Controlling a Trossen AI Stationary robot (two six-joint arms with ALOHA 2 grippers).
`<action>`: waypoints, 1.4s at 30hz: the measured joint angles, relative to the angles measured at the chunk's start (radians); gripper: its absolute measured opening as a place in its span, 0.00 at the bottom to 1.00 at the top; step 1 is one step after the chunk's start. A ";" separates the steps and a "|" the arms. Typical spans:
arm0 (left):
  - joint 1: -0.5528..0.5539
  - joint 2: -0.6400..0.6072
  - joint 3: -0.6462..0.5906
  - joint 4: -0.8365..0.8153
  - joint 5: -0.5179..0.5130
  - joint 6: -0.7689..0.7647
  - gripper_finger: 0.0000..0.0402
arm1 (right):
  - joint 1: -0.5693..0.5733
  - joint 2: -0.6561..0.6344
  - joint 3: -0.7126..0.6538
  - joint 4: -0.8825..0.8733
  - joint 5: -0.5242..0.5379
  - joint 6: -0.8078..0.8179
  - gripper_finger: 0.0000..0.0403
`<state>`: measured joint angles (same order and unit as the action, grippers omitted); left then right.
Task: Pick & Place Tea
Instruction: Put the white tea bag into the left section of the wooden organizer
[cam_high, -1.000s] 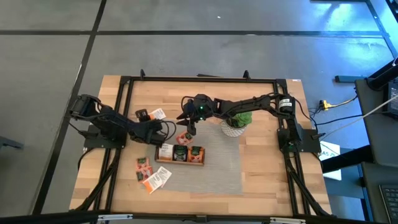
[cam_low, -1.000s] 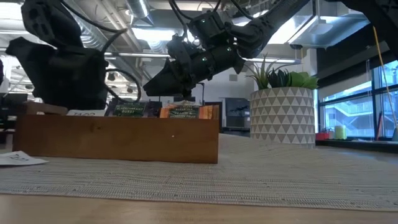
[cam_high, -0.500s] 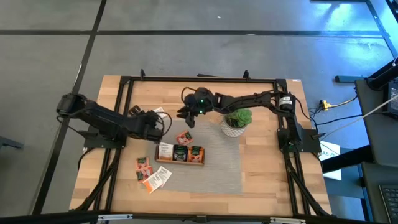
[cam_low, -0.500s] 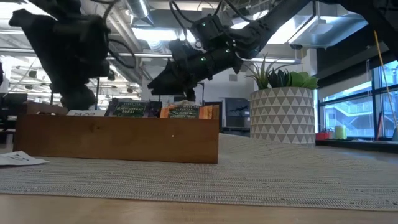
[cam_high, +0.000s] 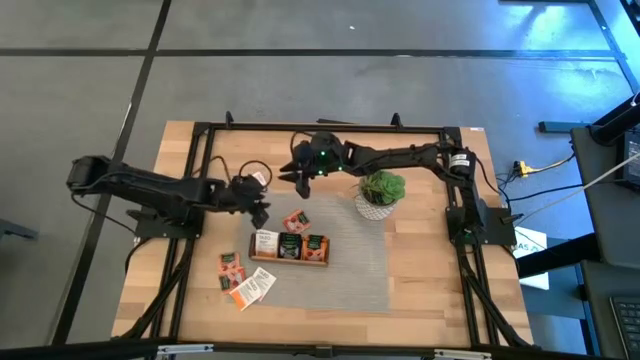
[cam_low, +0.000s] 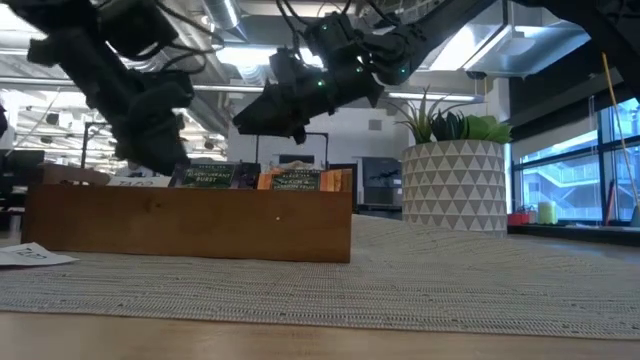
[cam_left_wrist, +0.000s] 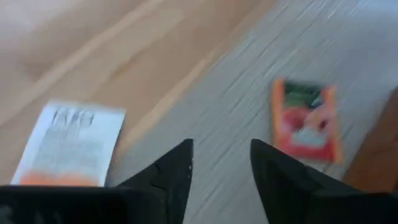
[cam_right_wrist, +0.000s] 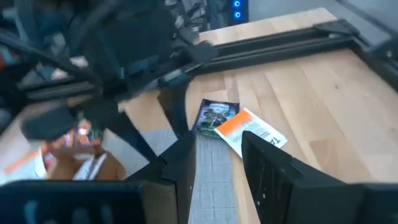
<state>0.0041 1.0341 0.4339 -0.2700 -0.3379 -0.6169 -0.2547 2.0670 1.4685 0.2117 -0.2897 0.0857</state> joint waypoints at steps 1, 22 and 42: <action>0.009 -0.020 -0.021 0.045 -0.007 0.025 0.39 | 0.004 0.000 0.000 -0.003 0.000 -0.031 0.32; 0.169 -0.131 -0.301 0.087 -0.173 -0.229 0.39 | 0.013 0.094 0.059 0.039 0.014 0.228 0.32; 0.203 -0.129 -0.349 0.121 -0.078 -0.207 0.39 | -0.022 0.550 0.643 -0.386 -0.063 0.453 0.32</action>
<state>0.2073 0.9051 0.0848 -0.1490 -0.4163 -0.8238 -0.2770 2.6172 2.1118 -0.1740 -0.3528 0.5391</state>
